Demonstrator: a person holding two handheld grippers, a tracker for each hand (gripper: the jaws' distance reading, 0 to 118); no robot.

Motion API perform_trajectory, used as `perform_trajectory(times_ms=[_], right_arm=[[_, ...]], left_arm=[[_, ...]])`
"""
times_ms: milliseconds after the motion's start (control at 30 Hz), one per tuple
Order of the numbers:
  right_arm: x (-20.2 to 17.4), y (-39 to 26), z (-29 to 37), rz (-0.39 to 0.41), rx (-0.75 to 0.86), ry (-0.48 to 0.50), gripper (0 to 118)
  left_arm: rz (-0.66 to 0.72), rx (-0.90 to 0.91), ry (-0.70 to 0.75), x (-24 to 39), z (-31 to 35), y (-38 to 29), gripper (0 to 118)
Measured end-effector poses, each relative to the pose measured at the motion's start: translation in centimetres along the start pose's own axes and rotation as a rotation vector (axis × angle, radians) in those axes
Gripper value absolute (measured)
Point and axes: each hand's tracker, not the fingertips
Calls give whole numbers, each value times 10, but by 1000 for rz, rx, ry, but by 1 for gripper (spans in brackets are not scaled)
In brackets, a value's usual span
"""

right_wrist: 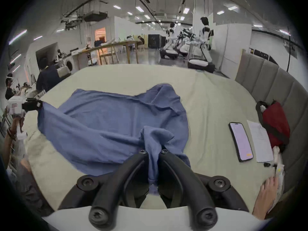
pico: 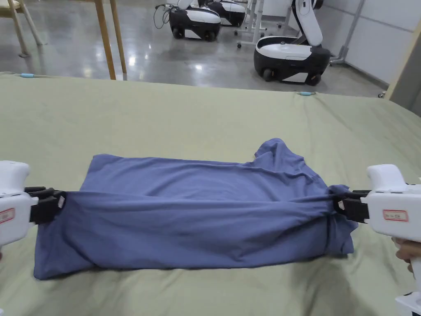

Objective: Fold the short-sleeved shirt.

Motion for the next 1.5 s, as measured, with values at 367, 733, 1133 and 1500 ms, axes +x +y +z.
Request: perform_trajectory(times_ms=[367,733,1133,1500], right_arm=[[4,-12,-99,15,-215,-61,11],[25,-38,81,-222,193,23,115],[-42,-138,221,-239,220,103,0],[-43,-124,218,-207,247,177,0]], left_arm=[[-106,-201,58,12,-74,-19,10],[78,-10,-41,1,49,-27,116],[166,64,60,21,162,-126,0],[196,-139,14,-9,22,-73,107]])
